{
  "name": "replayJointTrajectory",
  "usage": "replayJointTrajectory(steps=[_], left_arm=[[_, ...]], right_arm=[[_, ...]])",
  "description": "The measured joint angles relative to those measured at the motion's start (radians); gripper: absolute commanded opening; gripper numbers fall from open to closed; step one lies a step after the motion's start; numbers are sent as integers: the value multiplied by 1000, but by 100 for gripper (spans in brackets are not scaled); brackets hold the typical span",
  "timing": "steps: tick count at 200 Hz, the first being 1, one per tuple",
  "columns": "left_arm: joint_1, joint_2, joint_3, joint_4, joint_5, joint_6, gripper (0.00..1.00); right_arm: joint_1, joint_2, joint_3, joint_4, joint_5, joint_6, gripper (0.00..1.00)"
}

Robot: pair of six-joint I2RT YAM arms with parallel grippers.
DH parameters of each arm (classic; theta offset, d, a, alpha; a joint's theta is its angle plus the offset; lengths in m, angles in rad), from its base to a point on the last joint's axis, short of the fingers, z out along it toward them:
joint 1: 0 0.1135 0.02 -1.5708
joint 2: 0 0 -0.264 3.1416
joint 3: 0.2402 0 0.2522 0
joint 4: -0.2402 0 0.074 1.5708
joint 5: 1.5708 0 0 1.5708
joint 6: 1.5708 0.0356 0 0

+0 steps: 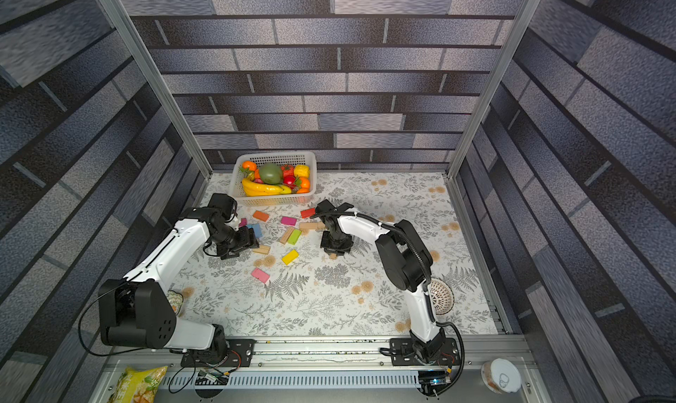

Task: Assemble the number 7 with building blocks
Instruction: Assemble the building block at the center of the board.

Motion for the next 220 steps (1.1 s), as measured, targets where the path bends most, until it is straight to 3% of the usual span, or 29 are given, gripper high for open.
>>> replayJointTrajectory(steps=[44,78,179,220], left_arm=[[0,0,0,8,0,-8,76],[0,-1,0,8,0,-16,76],[6,-37,-46,36,1,-42,77],[12,-36,-46,41,3,-42,78]], right_arm=[[0,0,8,-37,16,-150,27],[-14,0,9,-36,2,-218,42],[-34,-127,-154,102,-29,-111,41],[-27,-130,-153,119,-13,-89,49]])
